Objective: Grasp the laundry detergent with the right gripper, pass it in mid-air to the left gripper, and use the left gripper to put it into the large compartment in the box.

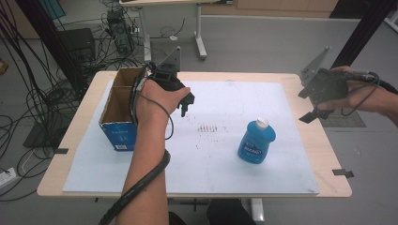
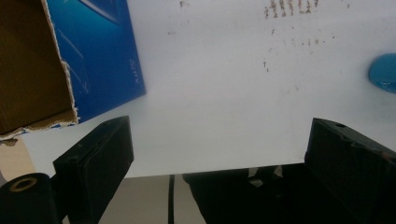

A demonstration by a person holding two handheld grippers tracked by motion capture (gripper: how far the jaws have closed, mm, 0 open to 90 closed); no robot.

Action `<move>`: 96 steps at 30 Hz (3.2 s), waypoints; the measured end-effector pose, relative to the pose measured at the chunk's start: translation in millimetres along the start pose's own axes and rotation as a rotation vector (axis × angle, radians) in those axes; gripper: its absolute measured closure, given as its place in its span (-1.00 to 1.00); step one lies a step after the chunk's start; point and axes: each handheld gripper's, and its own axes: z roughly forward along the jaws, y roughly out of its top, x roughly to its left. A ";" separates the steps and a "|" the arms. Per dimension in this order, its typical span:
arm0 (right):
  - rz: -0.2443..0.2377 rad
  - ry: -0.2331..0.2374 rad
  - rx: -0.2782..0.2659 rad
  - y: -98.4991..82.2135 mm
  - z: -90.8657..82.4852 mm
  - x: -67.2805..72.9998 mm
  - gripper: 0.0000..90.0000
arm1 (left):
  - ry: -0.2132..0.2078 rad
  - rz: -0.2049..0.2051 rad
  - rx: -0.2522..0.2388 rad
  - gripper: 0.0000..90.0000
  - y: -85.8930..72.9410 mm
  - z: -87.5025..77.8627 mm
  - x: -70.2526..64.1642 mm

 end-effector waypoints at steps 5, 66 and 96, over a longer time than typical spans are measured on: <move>0.010 0.003 -0.039 -17.9 20.3 10.5 -0.87 | 0.006 -0.001 -0.002 -0.82 -1.7 0.0 1.0; 0.186 -0.082 -0.556 -34.4 172.4 72.7 -0.94 | 0.023 0.012 0.019 -0.82 -2.3 15.8 0.1; 0.173 -0.079 -0.597 -27.9 168.7 71.1 -0.94 | 0.026 0.019 0.018 -0.83 0.2 14.2 -4.7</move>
